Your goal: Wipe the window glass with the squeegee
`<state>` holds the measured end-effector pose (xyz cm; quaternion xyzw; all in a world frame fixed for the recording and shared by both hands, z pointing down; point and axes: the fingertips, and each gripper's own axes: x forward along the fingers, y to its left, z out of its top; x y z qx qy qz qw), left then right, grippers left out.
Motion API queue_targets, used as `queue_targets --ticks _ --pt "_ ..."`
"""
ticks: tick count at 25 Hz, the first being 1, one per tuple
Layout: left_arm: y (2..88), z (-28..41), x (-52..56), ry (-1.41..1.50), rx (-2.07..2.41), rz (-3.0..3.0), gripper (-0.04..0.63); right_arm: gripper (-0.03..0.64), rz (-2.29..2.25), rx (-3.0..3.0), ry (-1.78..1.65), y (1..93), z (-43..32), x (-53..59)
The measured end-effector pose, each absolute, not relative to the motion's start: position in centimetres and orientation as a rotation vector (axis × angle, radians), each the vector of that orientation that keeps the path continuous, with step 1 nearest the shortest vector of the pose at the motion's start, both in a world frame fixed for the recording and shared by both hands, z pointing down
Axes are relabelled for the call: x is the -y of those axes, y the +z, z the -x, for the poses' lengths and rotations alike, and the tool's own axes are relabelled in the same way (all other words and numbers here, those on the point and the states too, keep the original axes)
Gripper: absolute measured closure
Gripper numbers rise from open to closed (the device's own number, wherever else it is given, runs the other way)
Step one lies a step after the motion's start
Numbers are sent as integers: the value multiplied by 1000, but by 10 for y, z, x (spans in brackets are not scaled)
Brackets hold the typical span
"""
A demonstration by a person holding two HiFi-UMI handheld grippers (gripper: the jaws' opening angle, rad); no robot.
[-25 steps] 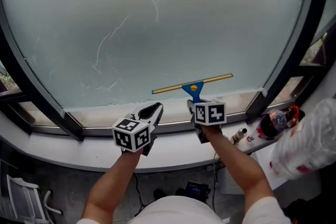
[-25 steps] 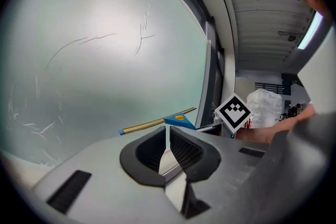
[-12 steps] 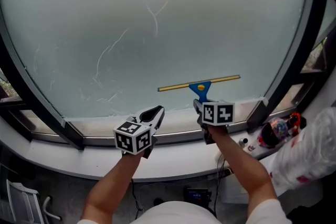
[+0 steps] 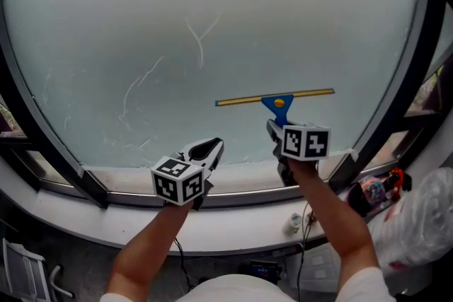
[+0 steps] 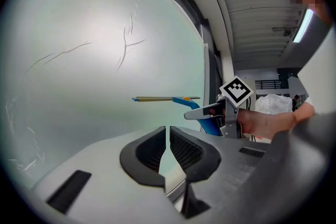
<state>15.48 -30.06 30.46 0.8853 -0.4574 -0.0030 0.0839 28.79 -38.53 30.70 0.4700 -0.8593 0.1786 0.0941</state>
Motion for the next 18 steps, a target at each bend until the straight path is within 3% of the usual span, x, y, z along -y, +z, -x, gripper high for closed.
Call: queue_targets --ticks 18 --pt "197 -164 333 -59 1451 -2826 548 511 -1469 2737 247 141 -300 410"
